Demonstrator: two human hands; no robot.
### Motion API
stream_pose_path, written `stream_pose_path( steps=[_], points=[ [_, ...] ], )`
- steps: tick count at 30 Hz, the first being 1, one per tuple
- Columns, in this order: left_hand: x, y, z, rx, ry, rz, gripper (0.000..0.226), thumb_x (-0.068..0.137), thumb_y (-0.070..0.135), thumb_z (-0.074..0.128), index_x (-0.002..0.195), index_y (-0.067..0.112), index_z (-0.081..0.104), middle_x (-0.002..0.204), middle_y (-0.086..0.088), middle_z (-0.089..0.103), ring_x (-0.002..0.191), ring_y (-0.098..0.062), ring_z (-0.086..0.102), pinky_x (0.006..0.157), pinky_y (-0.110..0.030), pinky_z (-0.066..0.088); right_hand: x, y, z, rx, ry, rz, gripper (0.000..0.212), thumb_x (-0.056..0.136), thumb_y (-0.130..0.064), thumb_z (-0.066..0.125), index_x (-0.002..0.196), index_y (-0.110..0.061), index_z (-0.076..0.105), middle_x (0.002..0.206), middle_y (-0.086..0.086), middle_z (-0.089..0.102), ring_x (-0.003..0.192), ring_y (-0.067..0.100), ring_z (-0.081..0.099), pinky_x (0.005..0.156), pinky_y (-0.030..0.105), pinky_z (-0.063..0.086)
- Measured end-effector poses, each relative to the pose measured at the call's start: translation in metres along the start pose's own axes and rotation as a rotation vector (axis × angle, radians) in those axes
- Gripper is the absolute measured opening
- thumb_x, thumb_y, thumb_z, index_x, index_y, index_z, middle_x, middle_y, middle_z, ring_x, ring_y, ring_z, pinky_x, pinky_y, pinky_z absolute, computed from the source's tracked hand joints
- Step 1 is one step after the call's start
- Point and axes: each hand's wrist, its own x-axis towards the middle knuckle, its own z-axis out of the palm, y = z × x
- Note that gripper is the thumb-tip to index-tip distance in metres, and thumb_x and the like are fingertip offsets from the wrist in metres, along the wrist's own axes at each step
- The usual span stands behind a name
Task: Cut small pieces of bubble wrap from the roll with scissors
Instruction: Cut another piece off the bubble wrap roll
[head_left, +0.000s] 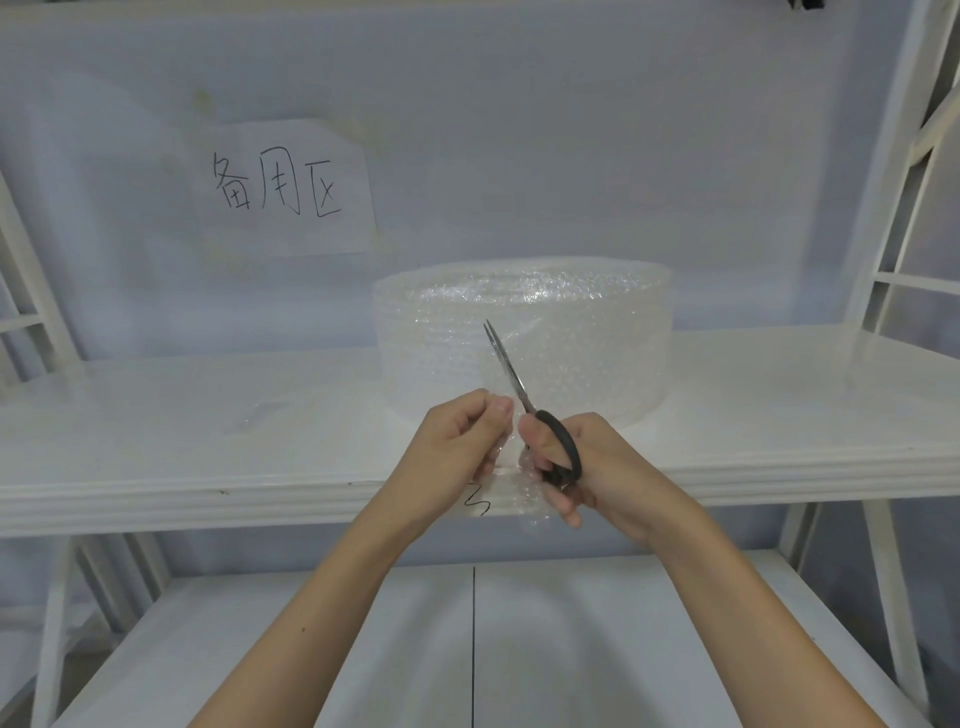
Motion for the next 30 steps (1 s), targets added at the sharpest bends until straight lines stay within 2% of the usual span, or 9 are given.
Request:
stream_pose_path(
  steps=[5, 10, 12, 15, 18, 21, 23, 27, 30],
  points=[
    [-0.004, 0.000, 0.003, 0.000, -0.057, -0.024, 0.036, 0.103, 0.024, 0.048, 0.079, -0.001, 0.058, 0.057, 0.013, 0.053, 0.051, -0.010, 0.043, 0.050, -0.022, 0.038, 0.003, -0.006, 0.000, -0.024, -0.047, -0.016, 0.064, 0.070, -0.071, 0.058, 0.068, -0.007, 0.054, 0.067, 0.013, 0.051, 0.050, 0.019, 0.047, 0.038, 0.024, 0.038],
    [-0.006, -0.006, 0.001, 0.013, -0.063, -0.024, 0.037, 0.101, 0.027, 0.051, 0.079, -0.001, 0.060, 0.060, 0.006, 0.049, 0.053, -0.011, 0.042, 0.052, -0.027, 0.038, 0.007, -0.015, 0.000, -0.052, 0.034, -0.020, 0.055, 0.073, -0.062, 0.061, 0.058, -0.009, 0.053, 0.050, -0.002, 0.054, 0.043, 0.015, 0.047, 0.044, 0.026, 0.039],
    [-0.007, -0.006, 0.000, 0.011, -0.071, -0.032, 0.034, 0.101, 0.024, 0.050, 0.080, 0.000, 0.061, 0.058, 0.009, 0.049, 0.053, -0.011, 0.042, 0.052, -0.029, 0.038, 0.009, -0.016, 0.000, -0.042, 0.052, -0.031, 0.051, 0.073, -0.058, 0.061, 0.055, -0.011, 0.055, 0.051, -0.002, 0.055, 0.042, 0.014, 0.048, 0.044, 0.026, 0.039],
    [-0.009, -0.005, -0.004, -0.005, -0.039, -0.036, 0.032, 0.101, 0.024, 0.051, 0.074, 0.010, 0.062, 0.061, 0.003, 0.049, 0.054, -0.016, 0.044, 0.052, -0.028, 0.040, 0.010, -0.016, 0.002, -0.035, 0.074, -0.069, 0.048, 0.071, -0.057, 0.065, 0.061, -0.010, 0.064, 0.064, 0.005, 0.059, 0.045, 0.017, 0.054, 0.039, 0.024, 0.039],
    [-0.009, -0.003, -0.010, -0.054, 0.028, -0.052, 0.033, 0.101, 0.023, 0.051, 0.070, 0.018, 0.060, 0.064, 0.002, 0.050, 0.055, -0.016, 0.044, 0.053, -0.027, 0.042, 0.005, -0.020, 0.001, 0.019, 0.188, -0.130, 0.046, 0.065, -0.053, 0.069, 0.072, -0.007, 0.072, 0.075, 0.006, 0.068, 0.046, 0.019, 0.063, 0.031, 0.021, 0.037],
    [-0.009, -0.002, -0.014, -0.081, 0.068, -0.061, 0.036, 0.101, 0.024, 0.050, 0.066, 0.023, 0.061, 0.066, -0.001, 0.050, 0.053, -0.017, 0.044, 0.052, -0.027, 0.042, 0.000, -0.023, -0.011, 0.064, 0.363, -0.138, 0.031, 0.079, -0.031, 0.073, 0.088, -0.002, 0.073, 0.095, 0.006, 0.074, 0.051, 0.017, 0.070, 0.029, 0.020, 0.039],
    [-0.009, -0.001, -0.015, -0.093, 0.082, -0.060, 0.037, 0.101, 0.024, 0.050, 0.066, 0.024, 0.062, 0.065, -0.001, 0.050, 0.051, -0.015, 0.043, 0.050, -0.024, 0.042, -0.004, -0.022, -0.024, 0.054, 0.446, -0.118, 0.021, 0.084, -0.019, 0.072, 0.095, 0.000, 0.072, 0.097, 0.001, 0.073, 0.057, 0.016, 0.072, 0.032, 0.021, 0.044],
    [-0.008, 0.001, -0.016, -0.108, 0.101, -0.056, 0.042, 0.102, 0.023, 0.049, 0.062, 0.029, 0.063, 0.069, -0.001, 0.052, 0.048, -0.012, 0.043, 0.048, -0.020, 0.042, -0.013, -0.014, -0.055, -0.041, 0.551, -0.097, 0.007, 0.085, -0.018, 0.072, 0.085, -0.011, 0.070, 0.097, -0.002, 0.071, 0.062, 0.018, 0.074, 0.036, 0.023, 0.049],
    [-0.008, 0.001, -0.015, -0.112, 0.110, -0.069, 0.043, 0.102, 0.024, 0.049, 0.062, 0.030, 0.064, 0.073, -0.001, 0.054, 0.048, -0.011, 0.043, 0.047, -0.021, 0.042, -0.022, -0.010, -0.076, -0.245, 0.608, -0.046, 0.009, 0.085, -0.025, 0.071, 0.087, -0.016, 0.072, 0.098, -0.009, 0.070, 0.060, 0.022, 0.074, 0.036, 0.026, 0.046]
  ],
)
